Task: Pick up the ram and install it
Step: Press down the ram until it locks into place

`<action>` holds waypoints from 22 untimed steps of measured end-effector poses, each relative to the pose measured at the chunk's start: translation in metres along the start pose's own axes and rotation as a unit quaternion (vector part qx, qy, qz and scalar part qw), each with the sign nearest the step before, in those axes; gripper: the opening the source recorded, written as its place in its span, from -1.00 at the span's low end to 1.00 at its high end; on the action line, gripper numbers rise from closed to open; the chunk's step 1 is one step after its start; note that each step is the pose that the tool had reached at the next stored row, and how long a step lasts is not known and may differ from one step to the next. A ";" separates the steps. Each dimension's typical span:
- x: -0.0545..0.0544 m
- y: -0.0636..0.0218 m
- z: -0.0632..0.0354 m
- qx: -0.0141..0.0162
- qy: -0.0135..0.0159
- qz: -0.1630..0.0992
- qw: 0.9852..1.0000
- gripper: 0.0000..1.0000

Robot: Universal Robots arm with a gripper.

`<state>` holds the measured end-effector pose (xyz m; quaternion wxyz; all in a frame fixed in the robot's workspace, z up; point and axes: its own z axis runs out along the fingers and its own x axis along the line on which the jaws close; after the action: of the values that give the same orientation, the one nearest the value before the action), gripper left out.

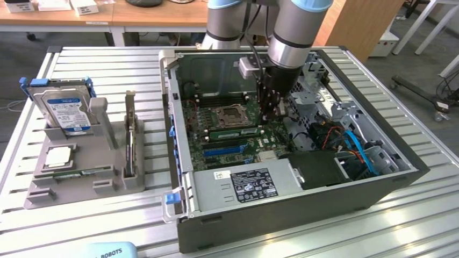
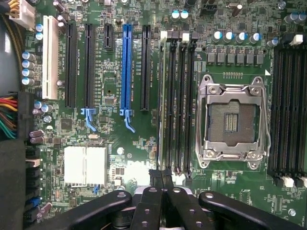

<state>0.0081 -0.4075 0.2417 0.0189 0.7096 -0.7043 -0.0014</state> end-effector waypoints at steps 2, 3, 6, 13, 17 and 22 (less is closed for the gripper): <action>0.000 0.0000 0.0015 0.000 0.000 0.000 1.000 -0.80; 0.000 -0.0001 0.0021 0.000 0.000 0.000 1.000 -0.80; 0.000 -0.0001 0.0041 0.000 0.000 0.000 1.000 -0.80; 0.000 -0.0002 0.0067 0.000 0.000 0.000 1.000 -0.80; -0.002 -0.0002 0.0077 0.000 0.000 0.000 1.000 -0.80; -0.004 -0.0003 0.0079 0.000 0.000 0.000 1.000 -0.80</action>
<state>0.0082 -0.4035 0.2337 0.0189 0.7097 -0.7043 -0.0014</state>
